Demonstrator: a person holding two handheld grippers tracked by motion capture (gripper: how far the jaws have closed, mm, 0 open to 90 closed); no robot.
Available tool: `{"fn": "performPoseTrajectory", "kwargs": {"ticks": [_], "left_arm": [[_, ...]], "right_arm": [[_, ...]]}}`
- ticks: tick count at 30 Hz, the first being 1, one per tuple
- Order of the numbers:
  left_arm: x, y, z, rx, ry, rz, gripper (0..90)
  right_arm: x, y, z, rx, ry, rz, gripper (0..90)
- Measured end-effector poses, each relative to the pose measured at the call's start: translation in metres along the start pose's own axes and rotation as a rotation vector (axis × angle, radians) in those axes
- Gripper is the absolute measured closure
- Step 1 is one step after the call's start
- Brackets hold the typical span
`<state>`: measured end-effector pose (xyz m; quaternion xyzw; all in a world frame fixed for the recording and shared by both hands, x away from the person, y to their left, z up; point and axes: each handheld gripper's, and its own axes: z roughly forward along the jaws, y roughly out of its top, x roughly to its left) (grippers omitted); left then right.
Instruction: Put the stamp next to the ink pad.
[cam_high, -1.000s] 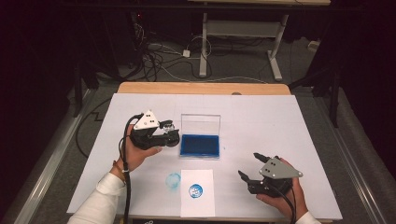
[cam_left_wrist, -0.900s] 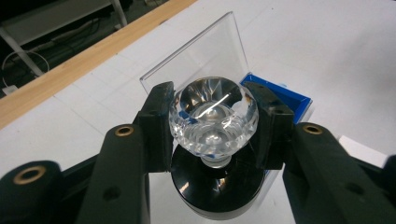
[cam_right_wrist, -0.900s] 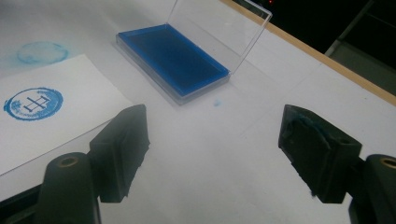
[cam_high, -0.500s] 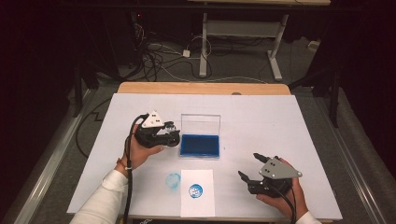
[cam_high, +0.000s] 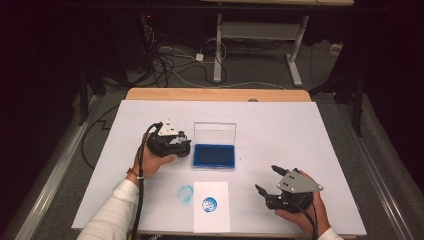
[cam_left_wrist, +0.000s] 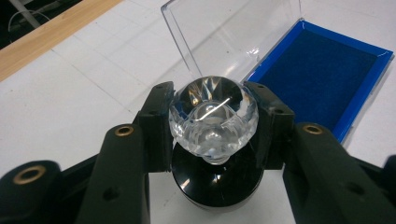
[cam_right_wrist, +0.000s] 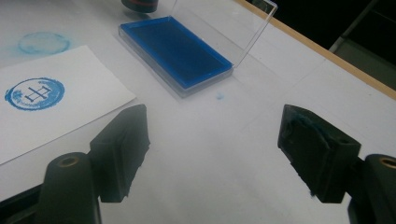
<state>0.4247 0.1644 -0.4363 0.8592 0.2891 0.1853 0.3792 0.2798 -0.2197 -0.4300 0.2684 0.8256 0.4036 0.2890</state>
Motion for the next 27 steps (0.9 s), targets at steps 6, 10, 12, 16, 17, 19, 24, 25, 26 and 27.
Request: {"fn": "performPoseTrajectory", "kwargs": {"ticks": [6, 10, 12, 16, 17, 19, 24, 25, 26, 27], "left_arm": [[-0.001, -0.003, 0.005, 0.025, -0.005, 0.005, 54.2], [-0.003, -0.005, 0.01, 0.046, -0.003, 0.014, 54.2], [-0.003, -0.005, 0.011, 0.046, -0.003, 0.015, 54.2], [-0.002, -0.006, 0.011, 0.044, -0.006, 0.007, 54.2], [-0.002, -0.007, 0.011, 0.042, -0.008, 0.002, 54.1], [-0.001, -0.008, 0.011, 0.037, -0.014, -0.002, 54.1], [-0.001, -0.01, 0.01, 0.034, -0.015, -0.004, 54.0], [-0.001, -0.01, 0.01, 0.035, -0.014, -0.002, 54.0], [-0.001, -0.01, 0.01, 0.036, -0.014, -0.003, 53.9], [-0.001, -0.011, 0.01, 0.038, -0.016, -0.001, 53.8]], "right_arm": [[0.001, 0.0, -0.001, 0.0, -0.001, -0.002, 25.1], [0.0, -0.001, -0.002, 0.001, -0.002, -0.003, 25.2], [0.0, -0.001, -0.002, 0.002, -0.001, -0.005, 25.1], [0.0, -0.001, -0.003, 0.002, -0.001, -0.005, 25.2], [0.0, -0.001, -0.003, 0.003, 0.0, -0.006, 25.2], [0.001, -0.001, -0.002, 0.004, 0.001, -0.008, 25.2], [0.001, -0.001, -0.003, 0.004, 0.001, -0.011, 25.1], [0.001, -0.001, -0.003, 0.005, 0.002, -0.011, 25.1], [0.002, -0.001, -0.003, 0.006, 0.001, -0.011, 25.2], [0.002, -0.001, -0.003, 0.006, 0.001, -0.012, 25.2]]}}
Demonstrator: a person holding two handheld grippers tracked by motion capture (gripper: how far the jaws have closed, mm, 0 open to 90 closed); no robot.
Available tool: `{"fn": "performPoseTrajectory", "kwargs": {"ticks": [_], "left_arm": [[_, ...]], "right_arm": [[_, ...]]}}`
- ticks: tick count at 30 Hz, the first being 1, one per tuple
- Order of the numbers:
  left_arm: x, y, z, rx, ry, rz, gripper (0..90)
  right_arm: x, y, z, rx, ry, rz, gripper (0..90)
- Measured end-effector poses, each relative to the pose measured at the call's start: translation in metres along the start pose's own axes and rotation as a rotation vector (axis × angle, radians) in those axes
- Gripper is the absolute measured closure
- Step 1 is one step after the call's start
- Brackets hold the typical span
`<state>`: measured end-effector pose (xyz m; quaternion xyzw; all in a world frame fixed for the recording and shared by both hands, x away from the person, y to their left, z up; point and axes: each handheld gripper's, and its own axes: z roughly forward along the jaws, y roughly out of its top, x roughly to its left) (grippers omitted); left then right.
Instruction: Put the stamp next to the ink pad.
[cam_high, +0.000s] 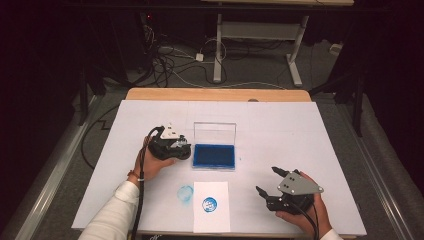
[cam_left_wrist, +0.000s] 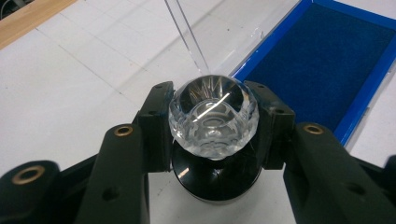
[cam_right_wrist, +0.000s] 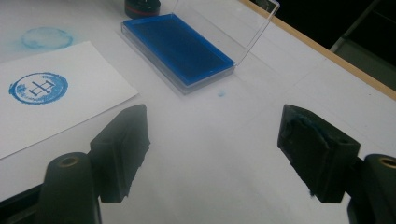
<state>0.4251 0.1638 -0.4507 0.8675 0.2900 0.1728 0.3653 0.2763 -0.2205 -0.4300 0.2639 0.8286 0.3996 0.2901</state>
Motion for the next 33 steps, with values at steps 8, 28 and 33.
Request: {"fn": "performPoseTrajectory", "kwargs": {"ticks": [8, 28, 33], "left_arm": [[-0.001, 0.001, -0.001, 0.011, 0.016, 0.018, 52.5], [-0.007, 0.008, -0.016, -0.061, 0.067, 0.052, 35.6], [-0.008, 0.01, -0.019, -0.091, 0.093, 0.046, 26.2]], "right_arm": [[0.0, 0.0, -0.001, 0.0, 0.002, -0.004, 25.1], [0.001, 0.001, -0.002, -0.007, -0.001, -0.007, 25.0], [0.001, 0.001, -0.002, -0.008, -0.003, -0.007, 25.0]]}}
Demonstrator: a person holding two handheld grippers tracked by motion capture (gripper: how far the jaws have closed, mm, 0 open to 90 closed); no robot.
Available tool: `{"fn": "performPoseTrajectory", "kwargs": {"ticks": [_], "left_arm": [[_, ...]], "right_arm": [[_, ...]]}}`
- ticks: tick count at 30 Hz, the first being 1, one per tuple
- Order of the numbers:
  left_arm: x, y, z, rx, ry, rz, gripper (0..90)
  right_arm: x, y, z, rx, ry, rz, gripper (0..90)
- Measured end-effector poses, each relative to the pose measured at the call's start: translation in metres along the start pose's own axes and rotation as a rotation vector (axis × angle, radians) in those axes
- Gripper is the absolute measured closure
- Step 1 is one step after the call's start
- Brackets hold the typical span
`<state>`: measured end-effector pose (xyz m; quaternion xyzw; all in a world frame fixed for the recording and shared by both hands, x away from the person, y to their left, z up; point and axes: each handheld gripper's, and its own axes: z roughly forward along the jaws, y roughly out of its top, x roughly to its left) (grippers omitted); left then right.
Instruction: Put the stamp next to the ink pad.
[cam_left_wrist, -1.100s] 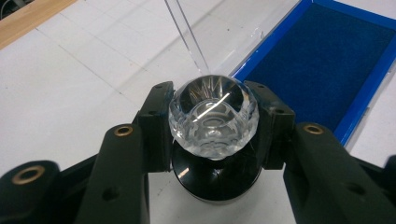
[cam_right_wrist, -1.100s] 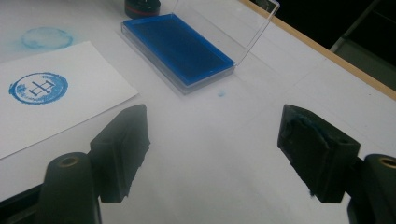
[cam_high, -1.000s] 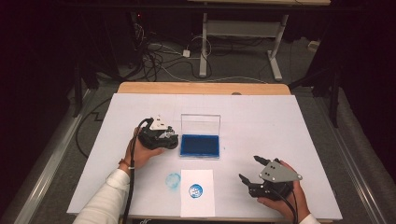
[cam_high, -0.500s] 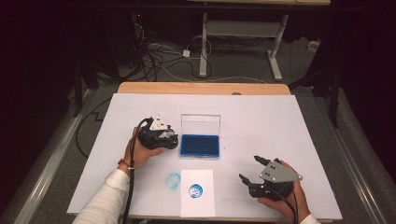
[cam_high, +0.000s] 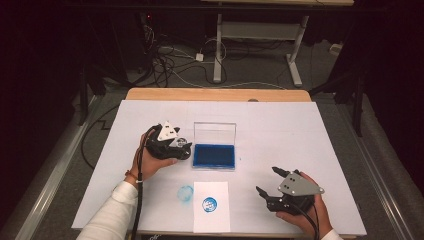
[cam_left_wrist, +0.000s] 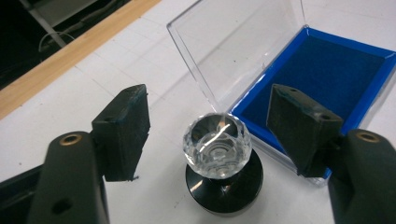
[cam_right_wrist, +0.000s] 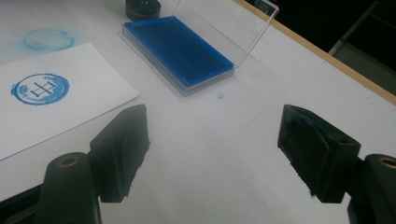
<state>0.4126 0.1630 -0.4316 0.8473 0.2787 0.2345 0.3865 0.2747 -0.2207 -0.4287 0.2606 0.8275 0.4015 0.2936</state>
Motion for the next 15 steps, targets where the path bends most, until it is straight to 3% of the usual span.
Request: {"fn": "performPoseTrajectory", "kwargs": {"ticks": [5, 15], "left_arm": [[-0.0016, 0.001, -0.0004, -0.012, 0.017, -0.009, 18.3], [-0.008, 0.0056, -0.0047, -0.028, 0.039, 0.041, 15.4]], "right_arm": [[-0.0002, 0.0, -0.0003, -0.002, -0.003, 0.001, 25.0], [-0.0001, 0.0001, -0.0004, -0.004, -0.001, 0.0, 24.8]]}}
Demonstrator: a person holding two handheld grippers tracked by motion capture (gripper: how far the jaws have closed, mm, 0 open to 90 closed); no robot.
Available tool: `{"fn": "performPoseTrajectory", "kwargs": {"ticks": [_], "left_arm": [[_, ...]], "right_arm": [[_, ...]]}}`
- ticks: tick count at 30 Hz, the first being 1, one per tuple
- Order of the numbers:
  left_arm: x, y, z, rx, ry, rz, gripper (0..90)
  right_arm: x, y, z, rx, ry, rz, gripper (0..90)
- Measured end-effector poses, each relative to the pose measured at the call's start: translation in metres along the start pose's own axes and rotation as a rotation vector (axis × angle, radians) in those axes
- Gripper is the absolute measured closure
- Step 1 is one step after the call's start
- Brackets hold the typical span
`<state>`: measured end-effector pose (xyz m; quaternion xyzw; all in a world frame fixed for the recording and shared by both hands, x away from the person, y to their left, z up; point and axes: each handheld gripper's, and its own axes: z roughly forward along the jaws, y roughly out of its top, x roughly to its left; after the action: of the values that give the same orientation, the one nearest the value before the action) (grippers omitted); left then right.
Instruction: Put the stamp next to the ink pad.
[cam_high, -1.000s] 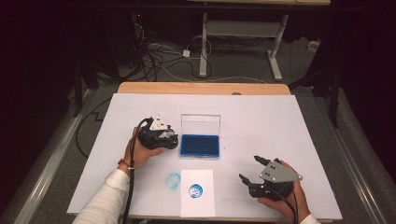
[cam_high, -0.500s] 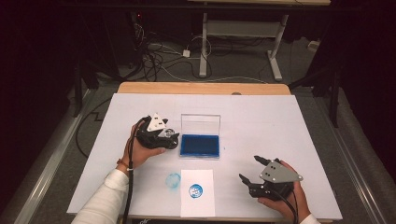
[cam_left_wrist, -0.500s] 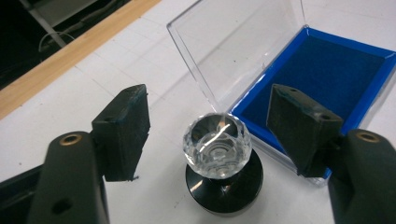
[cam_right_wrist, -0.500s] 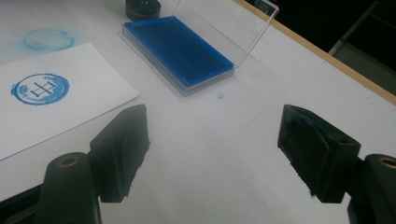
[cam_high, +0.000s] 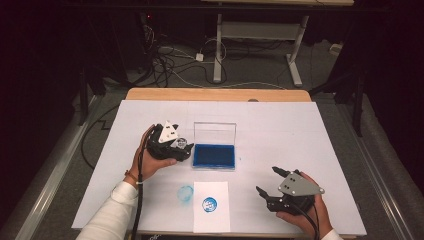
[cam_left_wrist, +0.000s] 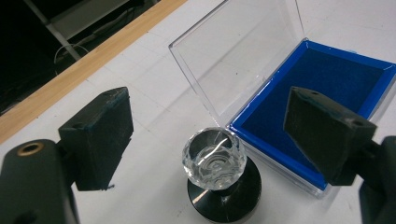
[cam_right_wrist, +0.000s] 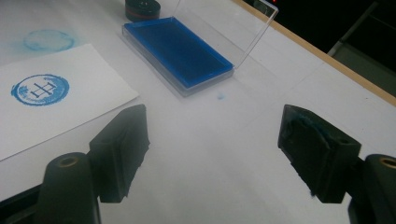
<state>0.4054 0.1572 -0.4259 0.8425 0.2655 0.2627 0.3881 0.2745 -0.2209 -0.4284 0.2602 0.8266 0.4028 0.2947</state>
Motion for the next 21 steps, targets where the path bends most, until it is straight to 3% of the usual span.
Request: {"fn": "performPoseTrajectory", "kwargs": {"ticks": [14, 21], "left_arm": [[-0.013, 0.009, -0.013, -0.04, 0.0, 0.05, 15.5], [-0.019, 0.012, -0.021, -0.058, -0.015, 0.05, 15.5]], "right_arm": [[0.0, 0.0, 0.0, -0.004, 0.0, 0.0, 24.9], [0.0, 0.001, -0.001, -0.005, -0.002, -0.003, 24.8]]}}
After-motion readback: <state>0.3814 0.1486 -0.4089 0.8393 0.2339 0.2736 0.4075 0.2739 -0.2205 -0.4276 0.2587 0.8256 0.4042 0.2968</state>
